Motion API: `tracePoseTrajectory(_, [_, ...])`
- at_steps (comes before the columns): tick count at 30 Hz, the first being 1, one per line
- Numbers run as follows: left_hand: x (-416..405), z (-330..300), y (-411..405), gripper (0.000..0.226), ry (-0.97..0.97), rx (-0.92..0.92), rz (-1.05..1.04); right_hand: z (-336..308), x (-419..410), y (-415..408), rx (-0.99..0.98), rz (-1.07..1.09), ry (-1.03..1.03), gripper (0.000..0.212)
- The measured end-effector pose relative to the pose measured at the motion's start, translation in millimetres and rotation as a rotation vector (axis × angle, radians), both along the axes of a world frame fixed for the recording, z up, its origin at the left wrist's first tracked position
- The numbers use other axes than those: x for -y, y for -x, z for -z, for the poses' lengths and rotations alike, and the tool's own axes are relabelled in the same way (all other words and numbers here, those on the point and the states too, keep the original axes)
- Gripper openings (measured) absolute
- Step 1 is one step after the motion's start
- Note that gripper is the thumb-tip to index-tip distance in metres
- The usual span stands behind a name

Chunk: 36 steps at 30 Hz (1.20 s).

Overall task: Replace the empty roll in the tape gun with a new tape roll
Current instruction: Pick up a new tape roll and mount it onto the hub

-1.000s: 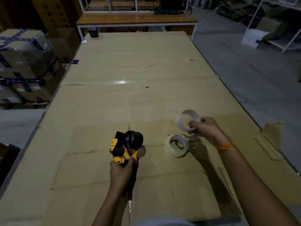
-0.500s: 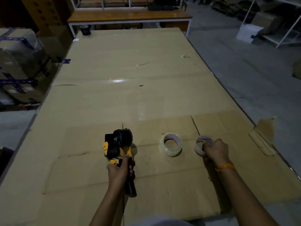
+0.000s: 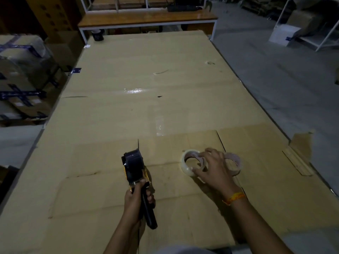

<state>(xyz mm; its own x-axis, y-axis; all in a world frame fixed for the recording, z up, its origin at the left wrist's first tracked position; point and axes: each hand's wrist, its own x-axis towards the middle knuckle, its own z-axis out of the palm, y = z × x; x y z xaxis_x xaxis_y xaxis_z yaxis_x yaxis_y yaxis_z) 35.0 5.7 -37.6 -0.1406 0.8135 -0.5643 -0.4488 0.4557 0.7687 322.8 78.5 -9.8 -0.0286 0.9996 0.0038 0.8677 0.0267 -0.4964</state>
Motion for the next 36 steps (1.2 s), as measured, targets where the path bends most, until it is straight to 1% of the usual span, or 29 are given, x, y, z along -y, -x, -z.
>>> tracePoseTrajectory(2, [4.0,3.4,-2.1,0.026,0.004,0.047,0.007,1.9,0.5,12.0,-0.077,0.007,0.074,0.079])
tracePoseTrajectory(4, [7.0,4.8,-5.8,0.028,0.002,0.070,0.016,1.5,-1.7,23.2,-0.188,0.061,0.172,0.112])
tracePoseTrajectory(5, [8.4,4.3,-8.4,0.030,0.002,0.077,0.022,0.6,-4.0,28.2,-0.211,0.080,0.223,0.126])
tracePoseTrajectory(6, [9.2,4.9,-10.1,0.029,0.002,0.078,0.026,1.4,-7.3,32.3,-0.204,0.095,0.251,0.135])
tracePoseTrajectory(7, [10.1,3.7,-12.0,0.028,0.004,0.077,0.023,2.3,-9.9,36.8,-0.178,0.106,0.258,0.140])
tracePoseTrajectory(9, [11.0,1.4,-16.0,0.025,0.016,0.074,0.007,6.9,-14.6,43.5,-0.138,0.137,0.243,0.143])
tracePoseTrajectory(12, [13.7,-2.6,-20.6,0.022,0.014,0.085,-0.010,11.0,-16.3,48.2,-0.143,0.174,0.223,0.141])
tracePoseTrajectory(17, [18.4,-0.5,-22.1,0.023,-0.007,0.064,0.008,13.3,-12.6,46.9,-0.225,0.185,0.195,0.137])
tracePoseTrajectory(20, [17.1,-3.9,-19.4,0.029,-0.051,0.008,0.054,10.5,-6.7,46.6,-0.321,0.217,0.213,0.138])
tracePoseTrajectory(21, [16.0,-5.0,-17.8,0.037,-0.070,-0.058,0.082,8.3,-3.6,46.7,-0.371,0.231,0.217,0.138])
tracePoseTrajectory(23, [14.9,-5.8,-14.8,0.057,-0.098,-0.274,0.127,4.8,1.9,45.2,-0.449,0.243,0.205,0.137])
tracePoseTrajectory(24, [15.2,-5.3,-13.8,0.059,-0.082,-0.407,0.126,2.8,4.0,43.6,-0.460,0.240,0.190,0.138])
tracePoseTrajectory(26, [17.5,-7.4,-12.8,0.050,-0.031,-0.667,0.118,-4.1,7.1,39.5,-0.454,0.227,0.159,0.139])
tracePoseTrajectory(27, [18.5,-7.2,-12.0,0.048,-0.020,-0.762,0.117,-8.0,8.4,37.2,-0.437,0.215,0.136,0.138])
tracePoseTrajectory(31, [22.8,2.3,-1.5,0.053,-0.010,-0.915,0.173,-25.8,15.3,37.6,-0.388,0.166,0.089,0.133])
tracePoseTrajectory(34, [24.6,7.8,0.5,0.056,0.001,-0.976,0.243,-35.3,18.3,50.3,-0.354,0.091,0.125,0.137])
tracePoseTrajectory(36, [25.2,4.8,-3.5,0.057,0.006,-1.004,0.254,-39.3,18.4,65.0,-0.330,0.026,0.152,0.138])
